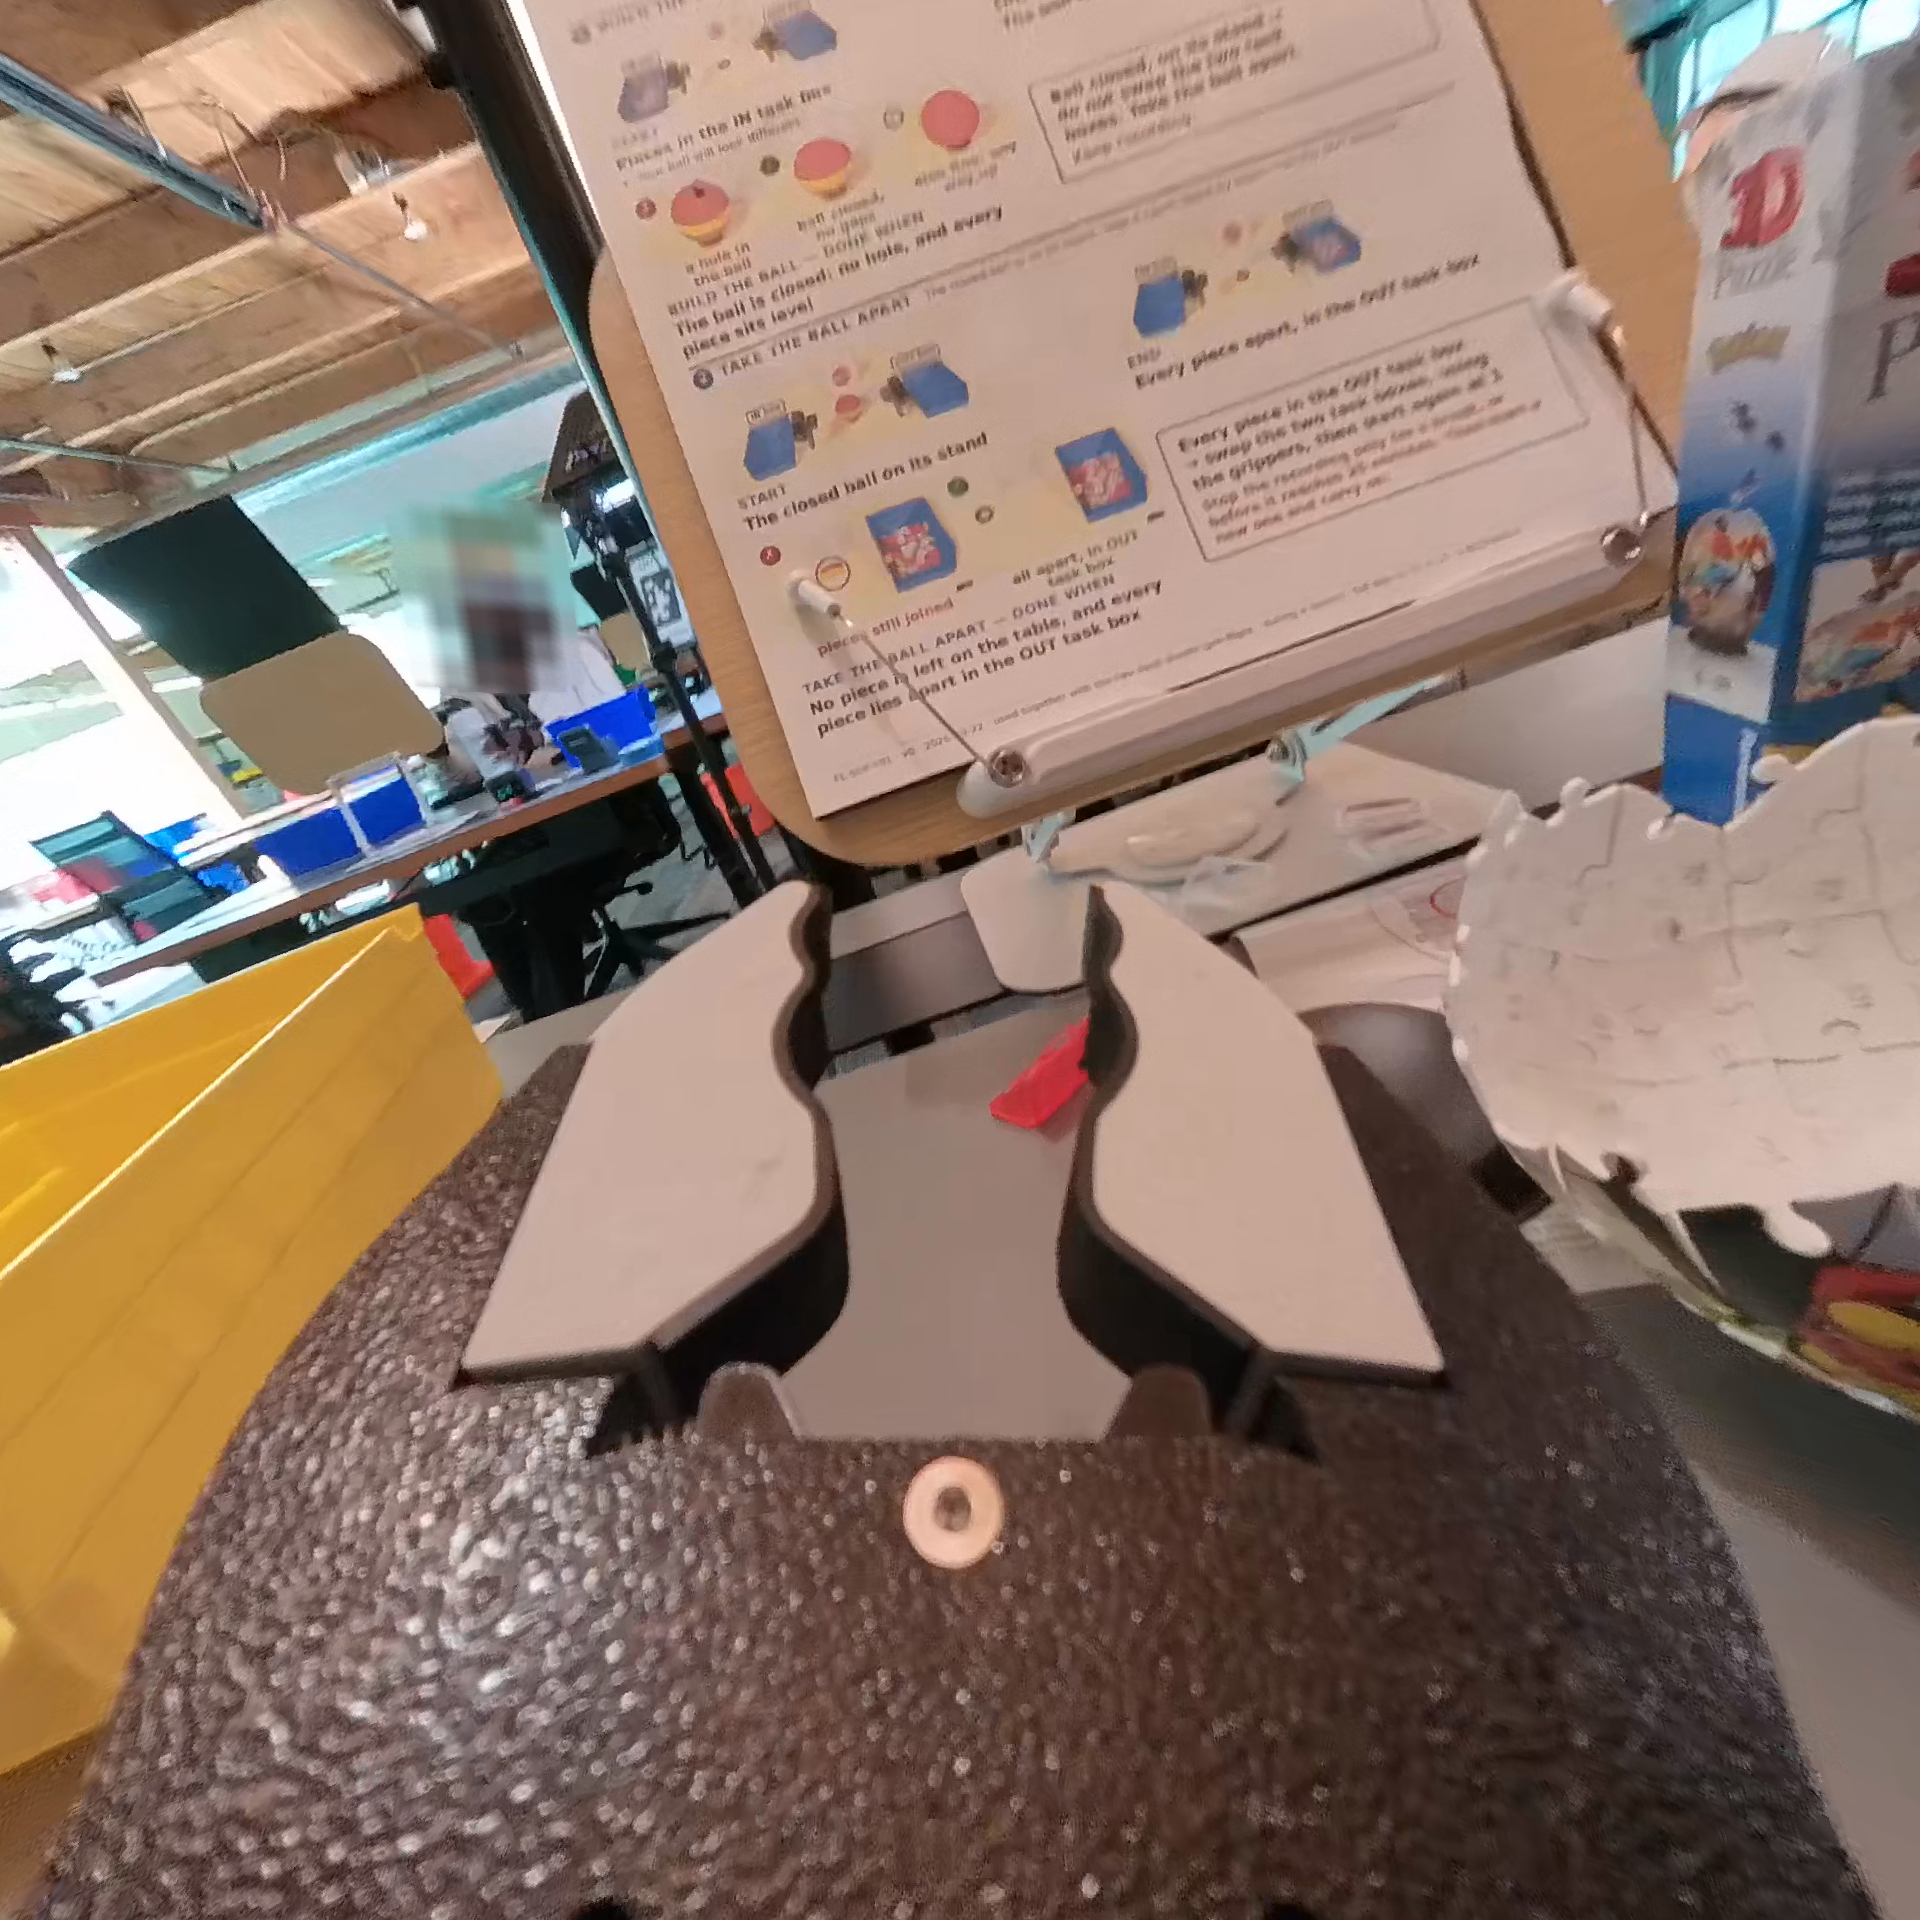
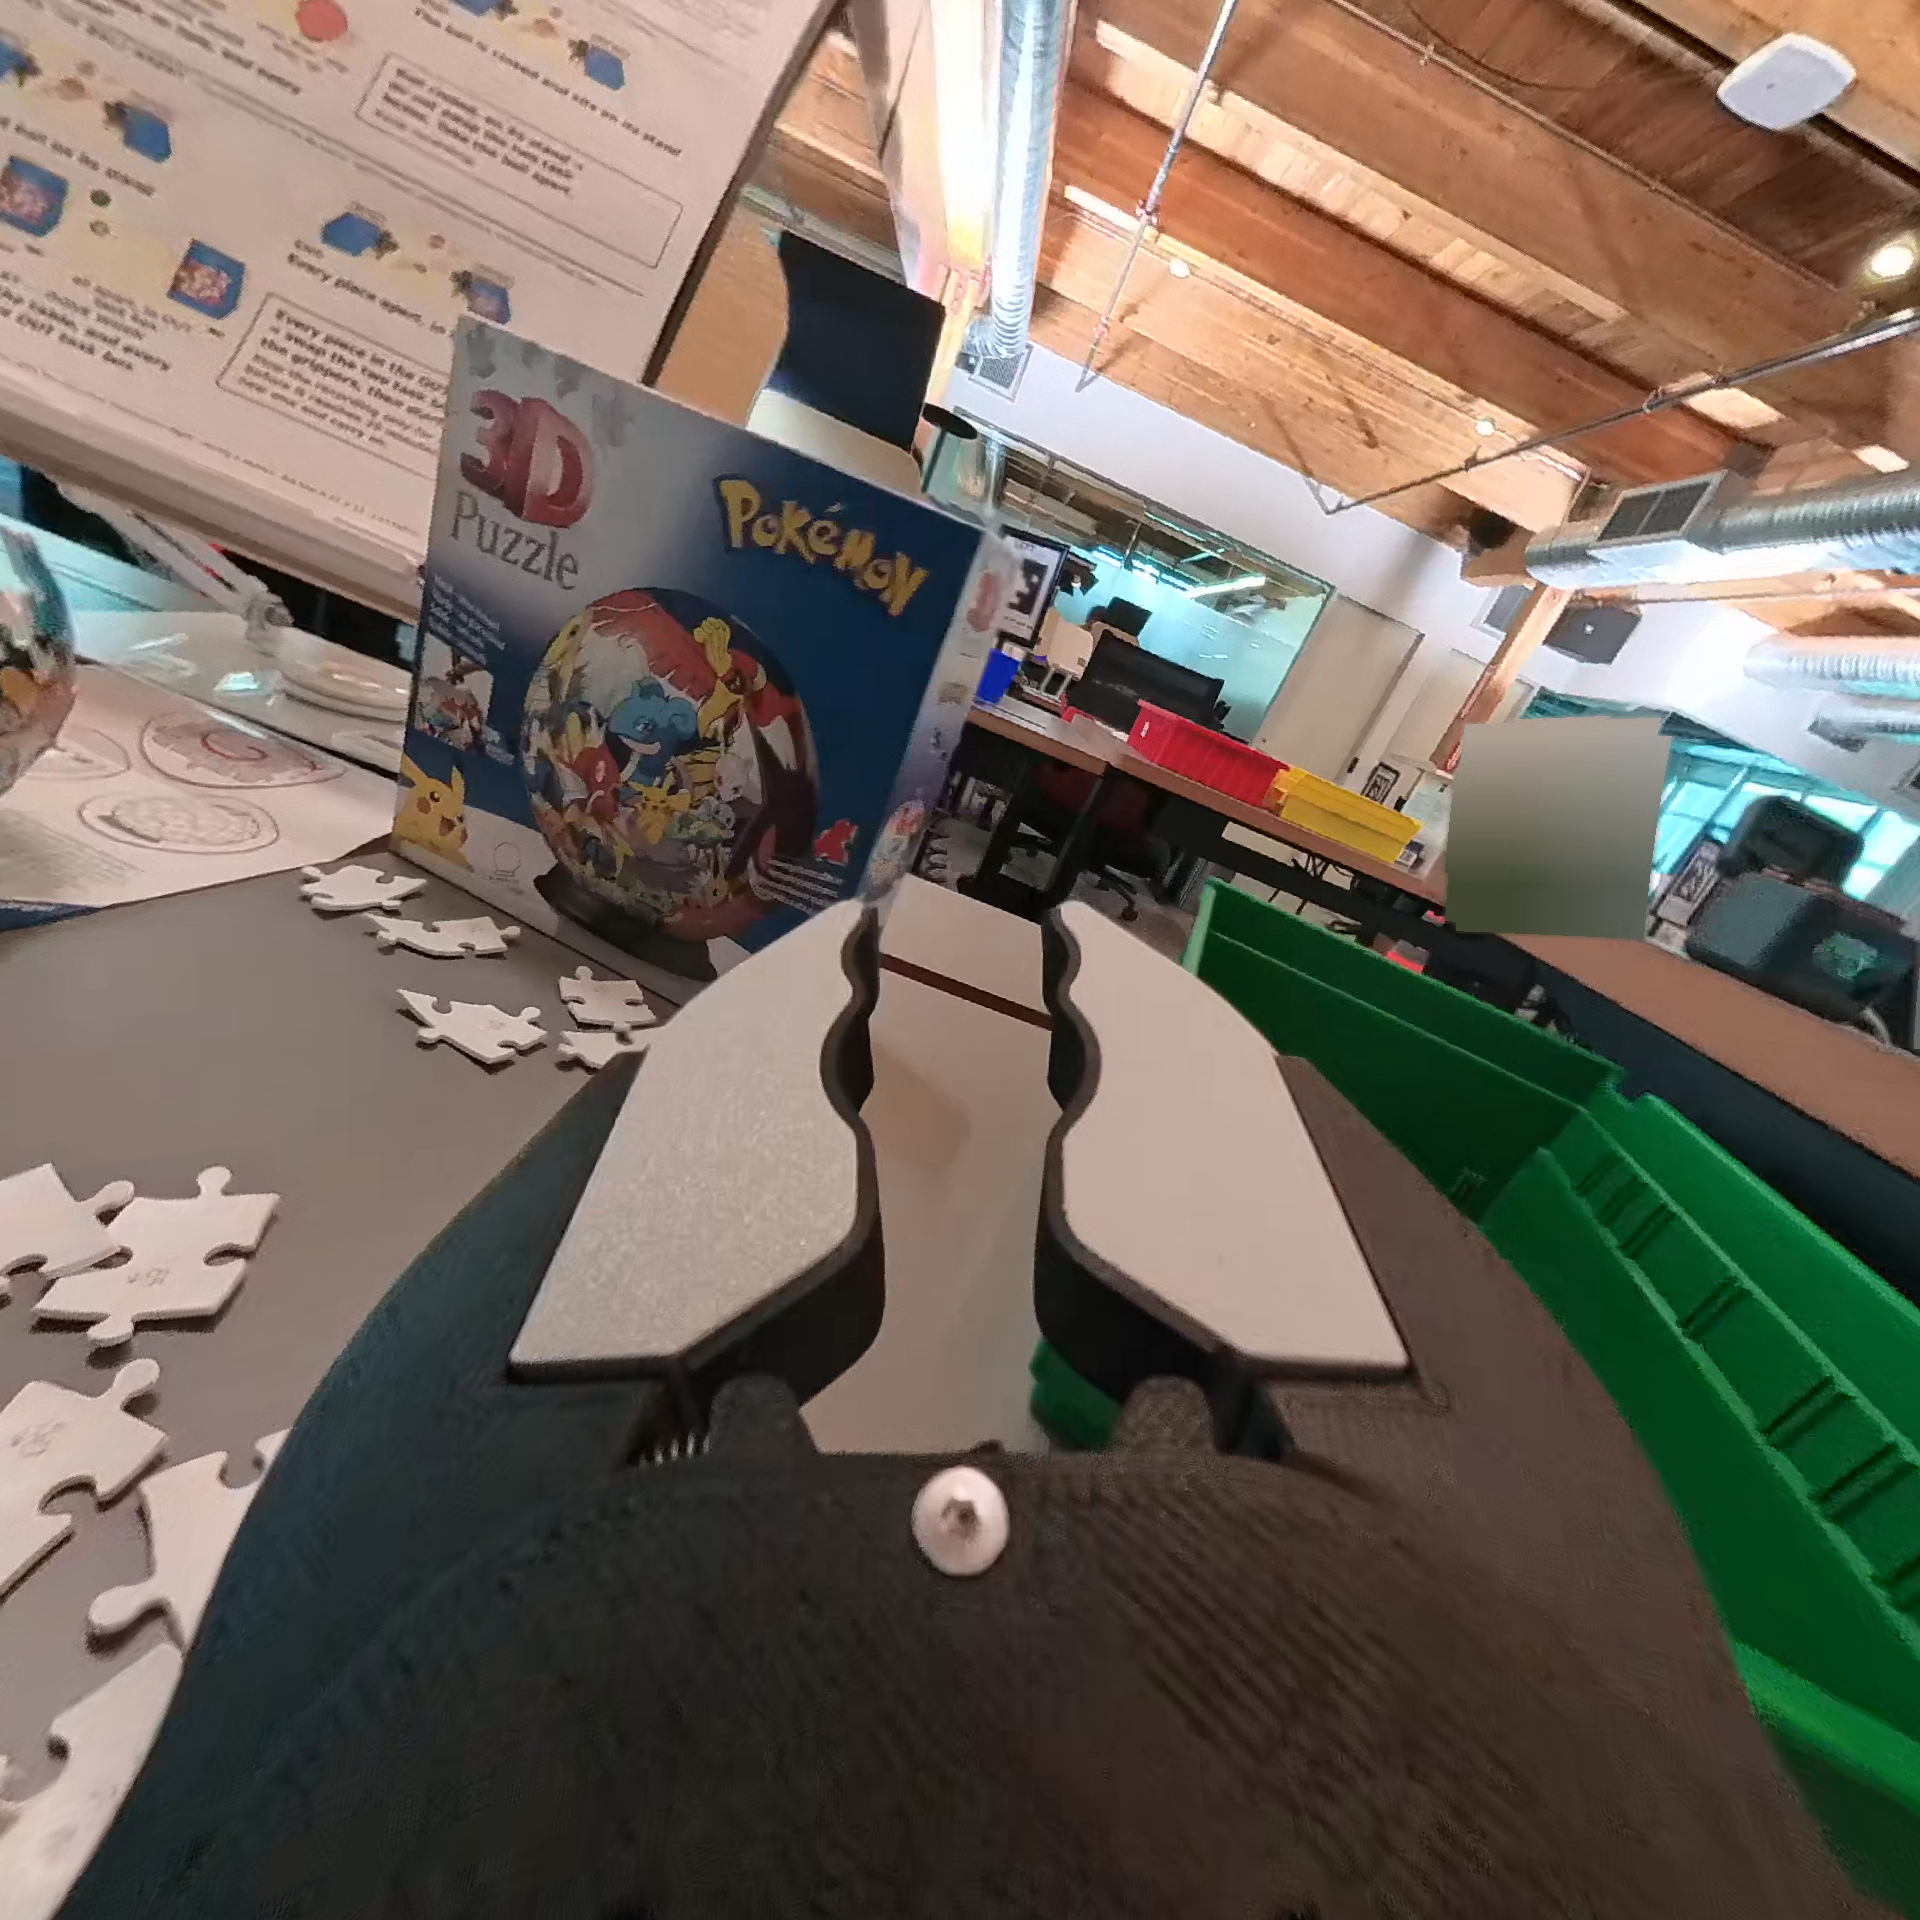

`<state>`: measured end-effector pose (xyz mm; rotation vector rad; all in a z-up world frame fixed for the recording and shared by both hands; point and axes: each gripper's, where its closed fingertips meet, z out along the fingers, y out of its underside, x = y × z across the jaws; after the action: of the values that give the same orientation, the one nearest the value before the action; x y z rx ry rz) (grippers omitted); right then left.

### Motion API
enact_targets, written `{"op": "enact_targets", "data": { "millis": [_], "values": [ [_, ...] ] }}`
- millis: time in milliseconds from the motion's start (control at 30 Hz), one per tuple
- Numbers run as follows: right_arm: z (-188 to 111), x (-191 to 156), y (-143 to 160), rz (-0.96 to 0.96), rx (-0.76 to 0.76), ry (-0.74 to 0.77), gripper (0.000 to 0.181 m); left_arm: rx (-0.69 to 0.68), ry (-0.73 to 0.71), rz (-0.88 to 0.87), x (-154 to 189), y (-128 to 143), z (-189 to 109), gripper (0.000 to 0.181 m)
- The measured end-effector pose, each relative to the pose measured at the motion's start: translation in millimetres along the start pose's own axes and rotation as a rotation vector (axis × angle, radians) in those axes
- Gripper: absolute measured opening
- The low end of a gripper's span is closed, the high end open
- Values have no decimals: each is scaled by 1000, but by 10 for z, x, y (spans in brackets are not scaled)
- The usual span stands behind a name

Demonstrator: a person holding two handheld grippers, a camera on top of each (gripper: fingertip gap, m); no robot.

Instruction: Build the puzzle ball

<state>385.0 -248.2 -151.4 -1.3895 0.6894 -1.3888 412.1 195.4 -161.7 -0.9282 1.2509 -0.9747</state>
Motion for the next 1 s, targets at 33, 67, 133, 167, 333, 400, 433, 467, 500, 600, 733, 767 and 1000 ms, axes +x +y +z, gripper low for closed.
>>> {"op": "enact_targets", "data": {
  "millis": [33, 67, 133, 167, 333, 400, 433, 467, 500, 600, 733, 767, 1000],
  "values": [
    [-14, 47, 11, 17, -4, 6, 29, -28, 2, 2, 19, 12, -16, 48],
    [-30, 101, 18, 33, -4, 14, 28, -53, 12, -6, 57, 3, -46, 50],
    [-60, 174, 15, 68, 4, 3, 26, -96, 16, -3, 144, -61, -134, 49],
    [-78, 208, -1, 82, 13, -3, 26, -121, 20, 14, 201, -100, -181, 49],
    [-149, 481, 94, 105, -30, 24, 31, -224, 110, 64, 554, -420, -399, 51],
    [-168, 595, 148, 158, -56, 45, 37, -286, 166, 13, 732, -504, -470, 51],
    [-186, 660, 168, 170, -71, 66, 38, -316, 202, -24, 838, -544, -503, 51],
    [-203, 720, 188, 169, -94, 83, 39, -337, 227, -56, 932, -589, -531, 50],
    [-221, 779, 215, 161, -128, 97, 42, -353, 247, -80, 1018, -635, -552, 50],
    [-324, 930, 253, 147, -209, 125, 52, -378, 318, -122, 1313, -736, -614, 52],
    [-638, 1054, 317, 208, -289, 164, 57, -448, 490, -114, 1821, -708, -802, 56],
    [-724, 1088, 342, 223, -299, 180, 57, -468, 525, -100, 1918, -679, -860, 56],
    [-1086, 1468, 622, 201, -361, 248, 54, -521, 550, -102, 2154, -689, -970, 57]
  ]
}}
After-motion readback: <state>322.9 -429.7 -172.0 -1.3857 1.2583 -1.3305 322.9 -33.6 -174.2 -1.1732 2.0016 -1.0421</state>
